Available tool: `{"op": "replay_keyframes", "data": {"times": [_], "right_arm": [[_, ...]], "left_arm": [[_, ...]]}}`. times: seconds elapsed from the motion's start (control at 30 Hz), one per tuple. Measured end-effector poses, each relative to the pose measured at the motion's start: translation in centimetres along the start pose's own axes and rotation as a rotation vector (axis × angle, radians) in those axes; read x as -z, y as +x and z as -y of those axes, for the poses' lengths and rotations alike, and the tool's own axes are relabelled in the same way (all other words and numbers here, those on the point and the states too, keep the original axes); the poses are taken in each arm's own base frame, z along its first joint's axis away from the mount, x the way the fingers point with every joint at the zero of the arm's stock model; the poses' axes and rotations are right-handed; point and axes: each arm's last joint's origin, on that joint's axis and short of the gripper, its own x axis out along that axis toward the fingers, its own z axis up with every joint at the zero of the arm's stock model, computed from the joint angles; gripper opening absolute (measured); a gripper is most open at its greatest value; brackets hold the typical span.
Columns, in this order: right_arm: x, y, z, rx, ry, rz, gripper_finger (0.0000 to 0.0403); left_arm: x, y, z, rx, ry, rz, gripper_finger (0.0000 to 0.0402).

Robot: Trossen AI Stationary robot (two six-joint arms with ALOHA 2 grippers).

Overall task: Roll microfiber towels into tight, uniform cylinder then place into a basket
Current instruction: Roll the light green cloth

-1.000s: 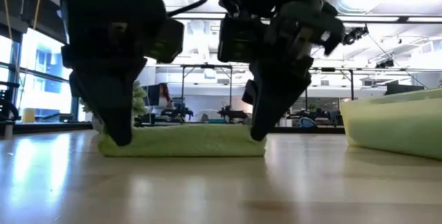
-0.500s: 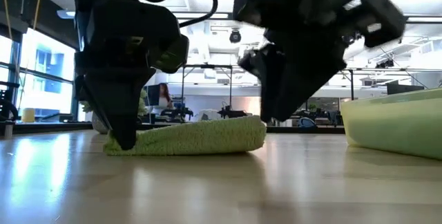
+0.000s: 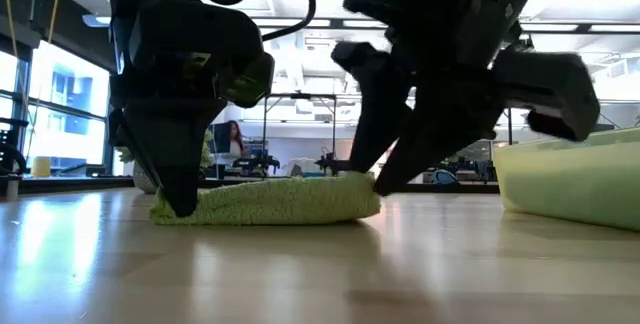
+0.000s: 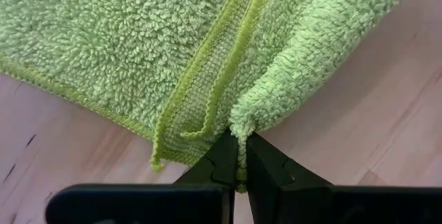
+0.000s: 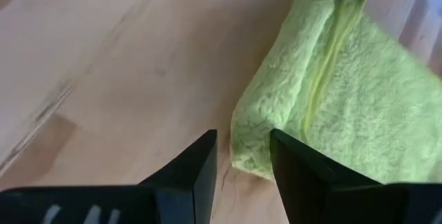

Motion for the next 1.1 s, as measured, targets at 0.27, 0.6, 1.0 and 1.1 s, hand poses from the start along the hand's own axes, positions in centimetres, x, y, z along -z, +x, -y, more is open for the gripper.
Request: {"op": "replay_keyframes", "data": {"times": [0.27,0.6,1.0,1.1], "right_arm": [[0.7,1.8,0.7,0.012,0.074,-0.03,0.0127],[1.2,2.6,1.0,-0.036,0.194,-0.045,0.0041],[2.5,3.1,4.0,-0.362,0.533,-0.005,0.0004],[2.9,3.3,4.8,-0.399,0.6,-0.011,0.0002]], "left_arm": [[0.0,0.0,0.0,0.005,-0.001,-0.001,0.001],[0.1,0.0,0.1,0.013,0.001,-0.01,0.0024],[0.9,-2.6,2.4,-0.032,0.359,-0.014,0.0084],[1.3,-3.5,2.6,-0.121,0.424,0.008,0.0092]]}}
